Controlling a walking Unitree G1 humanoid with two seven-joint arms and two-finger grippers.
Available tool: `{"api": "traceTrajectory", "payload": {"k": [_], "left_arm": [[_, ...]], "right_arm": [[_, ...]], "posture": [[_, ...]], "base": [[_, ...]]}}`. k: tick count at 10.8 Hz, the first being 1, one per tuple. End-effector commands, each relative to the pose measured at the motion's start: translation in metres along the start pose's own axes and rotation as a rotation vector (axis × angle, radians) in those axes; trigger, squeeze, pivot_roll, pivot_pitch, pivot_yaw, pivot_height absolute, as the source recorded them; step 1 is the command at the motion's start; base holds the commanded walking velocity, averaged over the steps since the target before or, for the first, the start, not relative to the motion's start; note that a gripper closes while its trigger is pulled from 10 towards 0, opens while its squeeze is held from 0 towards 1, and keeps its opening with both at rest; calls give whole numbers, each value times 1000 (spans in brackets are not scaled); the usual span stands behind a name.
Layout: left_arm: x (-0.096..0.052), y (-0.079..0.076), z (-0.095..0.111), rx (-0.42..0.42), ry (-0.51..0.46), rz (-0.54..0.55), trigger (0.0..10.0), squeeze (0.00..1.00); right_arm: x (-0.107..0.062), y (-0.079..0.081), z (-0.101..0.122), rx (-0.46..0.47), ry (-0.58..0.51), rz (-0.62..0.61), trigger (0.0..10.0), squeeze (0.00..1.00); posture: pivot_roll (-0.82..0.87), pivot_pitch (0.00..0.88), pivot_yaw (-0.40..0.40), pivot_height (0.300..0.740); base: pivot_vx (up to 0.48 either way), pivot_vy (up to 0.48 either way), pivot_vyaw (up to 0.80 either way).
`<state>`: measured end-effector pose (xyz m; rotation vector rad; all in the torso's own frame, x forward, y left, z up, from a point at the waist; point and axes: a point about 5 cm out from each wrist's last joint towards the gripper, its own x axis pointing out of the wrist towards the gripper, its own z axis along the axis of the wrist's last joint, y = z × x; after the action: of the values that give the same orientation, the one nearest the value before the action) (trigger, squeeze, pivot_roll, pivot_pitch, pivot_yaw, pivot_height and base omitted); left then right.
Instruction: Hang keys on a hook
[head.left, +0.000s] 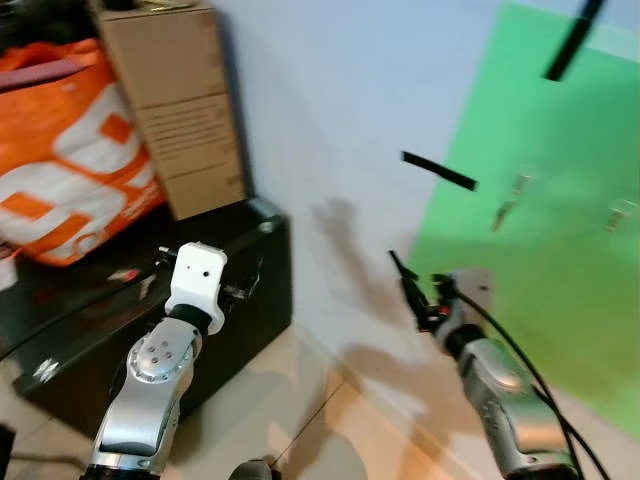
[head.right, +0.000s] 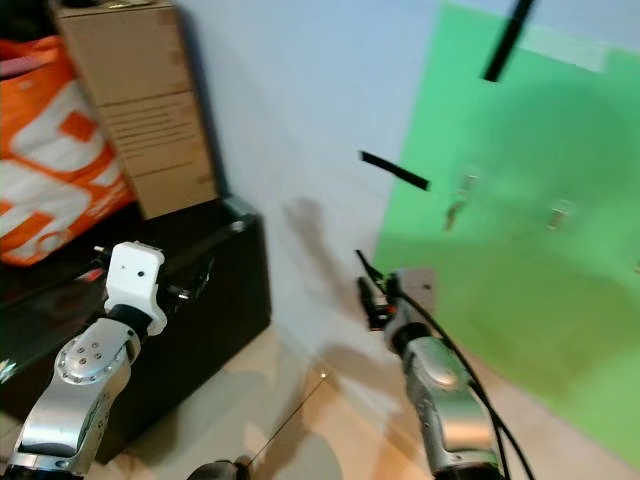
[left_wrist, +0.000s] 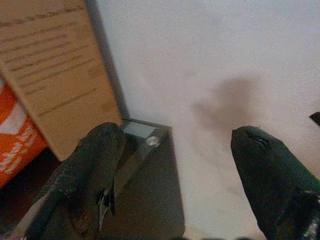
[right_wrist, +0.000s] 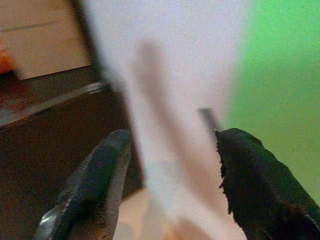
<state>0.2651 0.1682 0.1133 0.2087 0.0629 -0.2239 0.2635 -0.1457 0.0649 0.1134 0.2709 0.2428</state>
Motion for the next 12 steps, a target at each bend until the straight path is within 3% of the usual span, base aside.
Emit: {"api": "traceTrajectory", "payload": {"k": [1, 6, 9, 12], "left_arm": [[2, 0, 4, 11, -16, 4, 10000, 0], [3, 1, 3, 4, -29, 5, 10000, 0], [1, 5, 3, -53, -37, 40, 10000, 0], [-2, 6, 3, -37, -52, 56, 10000, 0]], "right_arm": [[2, 2, -3, 5, 21, 38, 10000, 1000], [4, 3, -4, -34, 33, 67, 10000, 1000], [3, 5, -1, -71, 28, 60, 10000, 1000], [3, 5, -1, -70, 13, 69, 10000, 1000]], "posture": [[-49, 0, 0, 740], [-55, 0, 11, 740], [-56, 0, 1, 740], [-37, 0, -13, 740]], "base": [[0, -450, 800], [0, -445, 778], [0, 0, 0], [0, 0, 0]]}}
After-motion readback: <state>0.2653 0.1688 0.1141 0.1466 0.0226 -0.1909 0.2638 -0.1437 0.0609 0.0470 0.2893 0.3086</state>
